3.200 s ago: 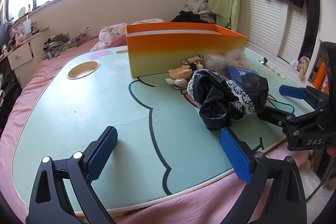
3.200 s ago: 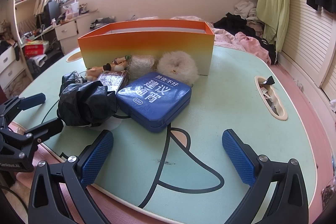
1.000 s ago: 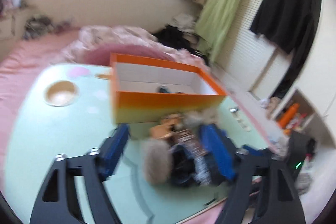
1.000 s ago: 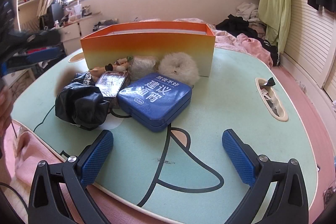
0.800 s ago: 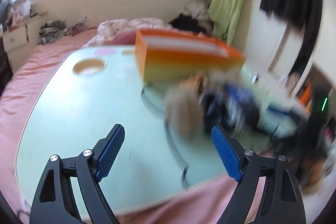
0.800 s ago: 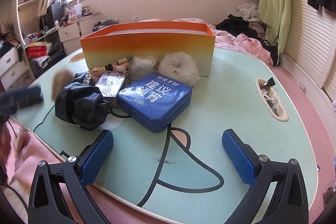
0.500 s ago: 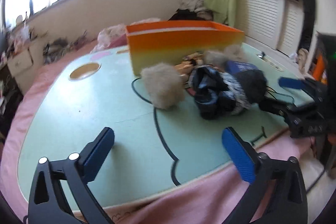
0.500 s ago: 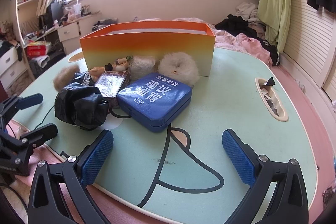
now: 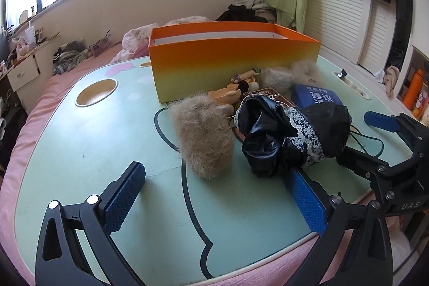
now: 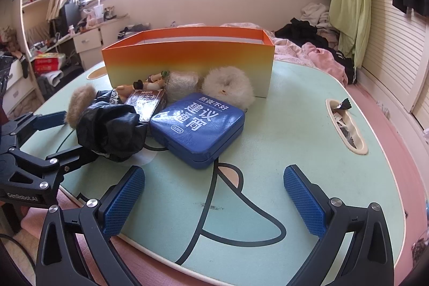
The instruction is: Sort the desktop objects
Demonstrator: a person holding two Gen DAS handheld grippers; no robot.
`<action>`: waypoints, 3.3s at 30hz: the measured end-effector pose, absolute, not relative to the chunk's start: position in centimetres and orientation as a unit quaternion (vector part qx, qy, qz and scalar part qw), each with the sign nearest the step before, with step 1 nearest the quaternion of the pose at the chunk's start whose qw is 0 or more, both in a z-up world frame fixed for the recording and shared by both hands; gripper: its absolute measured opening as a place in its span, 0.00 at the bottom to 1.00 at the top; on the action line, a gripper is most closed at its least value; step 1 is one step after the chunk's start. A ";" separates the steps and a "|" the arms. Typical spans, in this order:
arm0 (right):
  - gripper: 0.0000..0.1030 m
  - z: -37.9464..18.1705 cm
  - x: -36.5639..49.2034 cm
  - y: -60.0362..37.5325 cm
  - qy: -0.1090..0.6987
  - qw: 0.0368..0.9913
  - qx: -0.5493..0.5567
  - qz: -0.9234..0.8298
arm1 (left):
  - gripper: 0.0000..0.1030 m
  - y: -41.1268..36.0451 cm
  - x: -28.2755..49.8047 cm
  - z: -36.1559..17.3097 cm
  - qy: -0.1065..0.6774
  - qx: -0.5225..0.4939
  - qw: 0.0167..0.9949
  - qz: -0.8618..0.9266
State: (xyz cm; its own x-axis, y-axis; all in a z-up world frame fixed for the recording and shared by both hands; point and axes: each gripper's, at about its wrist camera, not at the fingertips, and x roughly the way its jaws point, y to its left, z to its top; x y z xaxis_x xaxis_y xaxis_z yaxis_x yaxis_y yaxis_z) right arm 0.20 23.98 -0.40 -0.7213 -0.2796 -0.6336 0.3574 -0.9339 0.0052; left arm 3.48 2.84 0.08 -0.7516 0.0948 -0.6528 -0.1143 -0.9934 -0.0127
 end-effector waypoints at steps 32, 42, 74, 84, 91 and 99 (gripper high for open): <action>0.99 5.7 -11.0 17.9 -0.028 0.188 0.397 -0.898 | 1.00 2.6 3.6 0.3 0.012 -0.343 0.058 0.937; 0.99 4.7 -11.1 18.4 -0.017 0.170 0.396 -0.902 | 1.00 2.6 3.7 0.4 0.011 -0.343 0.058 0.937; 0.53 2.2 -20.3 7.1 0.061 0.180 0.655 -0.731 | 1.00 2.5 3.5 0.5 0.008 -0.344 0.060 0.937; 0.27 2.8 -19.8 10.0 0.037 0.193 0.611 -0.766 | 1.00 2.8 3.3 0.6 0.009 -0.343 0.060 0.937; 0.27 9.9 -16.7 13.8 -0.046 0.268 0.534 -0.801 | 1.00 2.8 3.3 0.7 0.009 -0.343 0.060 0.938; 0.27 11.1 -8.8 17.7 -0.026 0.329 0.474 -0.816 | 1.00 2.7 3.4 0.7 0.009 -0.343 0.060 0.938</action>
